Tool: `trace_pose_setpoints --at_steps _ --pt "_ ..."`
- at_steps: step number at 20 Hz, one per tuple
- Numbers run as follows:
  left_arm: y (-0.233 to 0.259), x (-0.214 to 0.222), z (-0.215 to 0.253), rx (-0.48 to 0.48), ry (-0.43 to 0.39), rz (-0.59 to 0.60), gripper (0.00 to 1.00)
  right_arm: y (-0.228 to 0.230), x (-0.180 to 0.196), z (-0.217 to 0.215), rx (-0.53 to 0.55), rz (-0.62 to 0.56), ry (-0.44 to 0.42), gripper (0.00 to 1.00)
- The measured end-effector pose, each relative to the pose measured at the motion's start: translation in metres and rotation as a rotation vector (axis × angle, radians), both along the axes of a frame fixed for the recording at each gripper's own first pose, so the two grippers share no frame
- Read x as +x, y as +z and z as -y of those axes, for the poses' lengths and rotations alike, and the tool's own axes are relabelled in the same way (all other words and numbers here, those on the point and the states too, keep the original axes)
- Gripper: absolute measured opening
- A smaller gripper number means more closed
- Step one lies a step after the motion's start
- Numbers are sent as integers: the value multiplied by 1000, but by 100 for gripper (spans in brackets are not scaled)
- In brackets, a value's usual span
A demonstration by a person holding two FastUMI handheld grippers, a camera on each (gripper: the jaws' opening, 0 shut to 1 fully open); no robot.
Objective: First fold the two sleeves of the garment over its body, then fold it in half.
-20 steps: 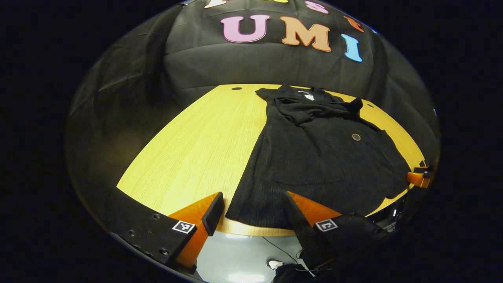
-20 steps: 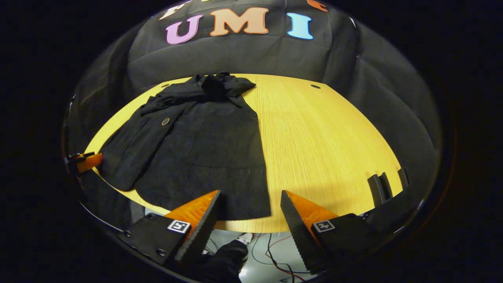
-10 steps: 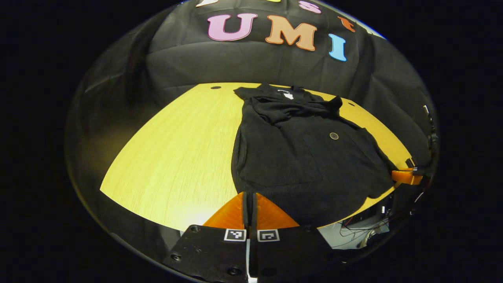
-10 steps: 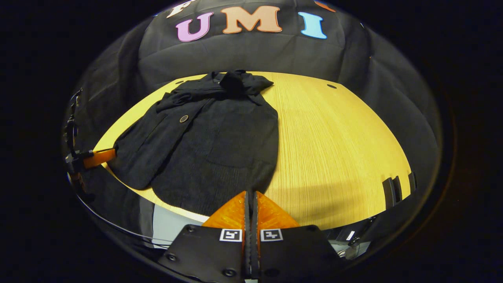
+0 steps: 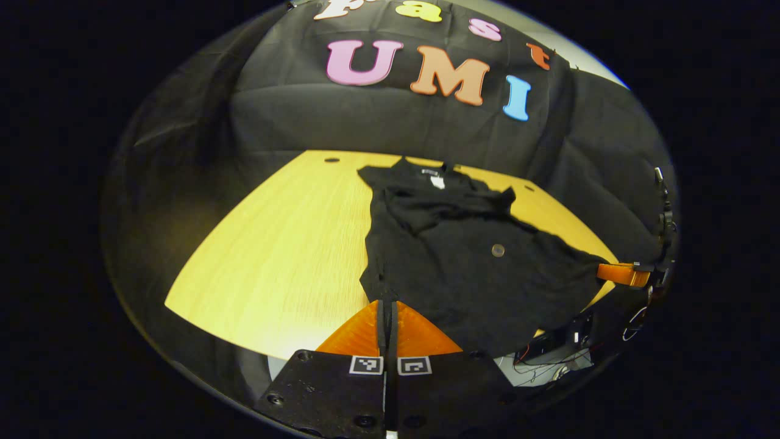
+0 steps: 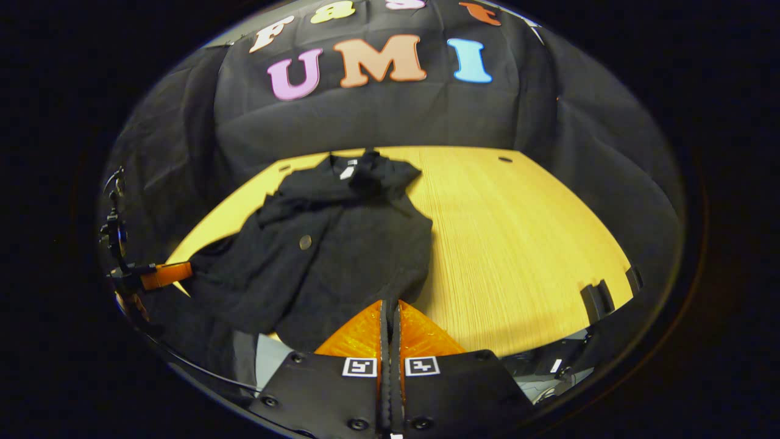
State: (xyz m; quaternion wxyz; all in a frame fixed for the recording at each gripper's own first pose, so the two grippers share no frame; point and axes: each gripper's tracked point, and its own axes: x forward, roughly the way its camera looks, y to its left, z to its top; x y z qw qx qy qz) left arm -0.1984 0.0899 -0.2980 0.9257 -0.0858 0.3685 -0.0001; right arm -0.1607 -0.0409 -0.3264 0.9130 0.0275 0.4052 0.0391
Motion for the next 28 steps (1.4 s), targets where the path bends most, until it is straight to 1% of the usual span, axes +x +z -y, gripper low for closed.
trace_pose_setpoints --at_steps 3,6,9,11,12,15,16,17,22,23,24,25,27,28 --pt "36 48 -5 1 5 92 0 41 39 -9 15 96 19 2" --pt "66 90 -6 0 11 167 0 69 79 -14 25 169 36 2" --pt "84 125 -6 13 -7 212 0 93 120 -21 46 225 40 2" --pt "91 149 -10 18 0 235 0 104 144 -23 39 250 55 0" --pt "94 161 -11 16 6 243 0 110 157 -23 30 274 60 2" --pt "99 197 -23 30 28 268 0 123 196 -25 25 313 77 2" --pt "102 210 -27 36 35 282 0 127 209 -24 27 324 80 0" --pt "102 224 -31 43 42 293 0 129 223 -23 27 331 83 2" --pt "89 284 -40 77 52 291 0 127 290 -15 40 334 85 2" --pt "84 295 -41 88 51 283 0 124 303 -14 38 331 90 2" --pt "79 305 -42 96 53 277 0 120 315 -11 36 324 93 0" --pt "72 316 -43 104 55 268 0 114 328 -9 35 312 93 2" --pt "54 336 -49 118 73 236 0 102 355 -3 45 292 85 2" --pt "44 346 -55 127 91 216 0 95 369 0 48 282 80 5"
